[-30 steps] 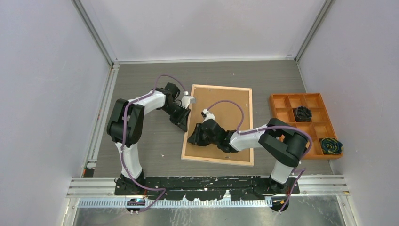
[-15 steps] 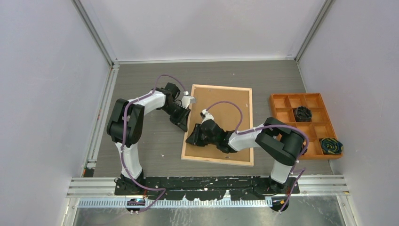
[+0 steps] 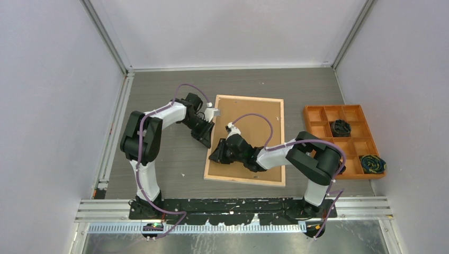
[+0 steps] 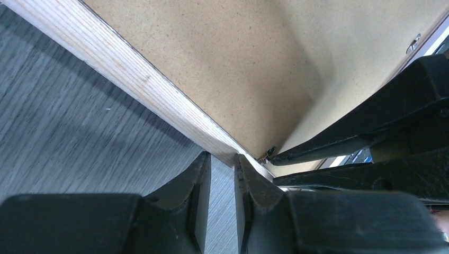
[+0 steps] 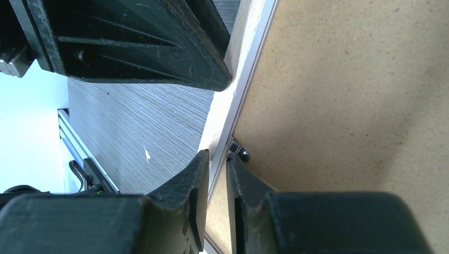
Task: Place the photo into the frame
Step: Install the photo frame at the center of the board.
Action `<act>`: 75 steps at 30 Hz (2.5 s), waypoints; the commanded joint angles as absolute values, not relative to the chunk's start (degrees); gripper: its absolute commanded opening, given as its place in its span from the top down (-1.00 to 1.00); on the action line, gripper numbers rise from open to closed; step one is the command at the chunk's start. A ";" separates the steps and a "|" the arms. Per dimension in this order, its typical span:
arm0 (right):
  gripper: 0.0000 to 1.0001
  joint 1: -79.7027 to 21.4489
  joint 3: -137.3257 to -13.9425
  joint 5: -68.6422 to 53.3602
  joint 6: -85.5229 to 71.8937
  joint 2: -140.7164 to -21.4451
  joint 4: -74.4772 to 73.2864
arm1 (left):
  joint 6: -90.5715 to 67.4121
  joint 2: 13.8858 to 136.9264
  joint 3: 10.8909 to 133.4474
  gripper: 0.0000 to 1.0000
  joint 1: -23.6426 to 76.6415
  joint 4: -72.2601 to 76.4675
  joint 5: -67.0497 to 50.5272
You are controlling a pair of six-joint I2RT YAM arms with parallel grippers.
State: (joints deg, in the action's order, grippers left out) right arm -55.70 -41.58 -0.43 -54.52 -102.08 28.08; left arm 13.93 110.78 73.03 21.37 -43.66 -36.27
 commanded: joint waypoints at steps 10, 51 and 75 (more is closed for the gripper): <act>0.31 -47.57 -40.42 0.77 -49.89 -85.92 18.28 | 13.33 113.75 81.08 0.54 17.06 -44.18 -35.61; 0.33 -28.91 -79.31 -19.84 -47.84 -124.91 11.62 | 7.23 123.88 93.69 0.40 14.59 -42.06 -45.50; 0.46 -30.03 -80.24 -18.90 -54.31 -128.01 16.59 | 8.63 124.45 92.46 0.49 14.77 -41.28 -43.07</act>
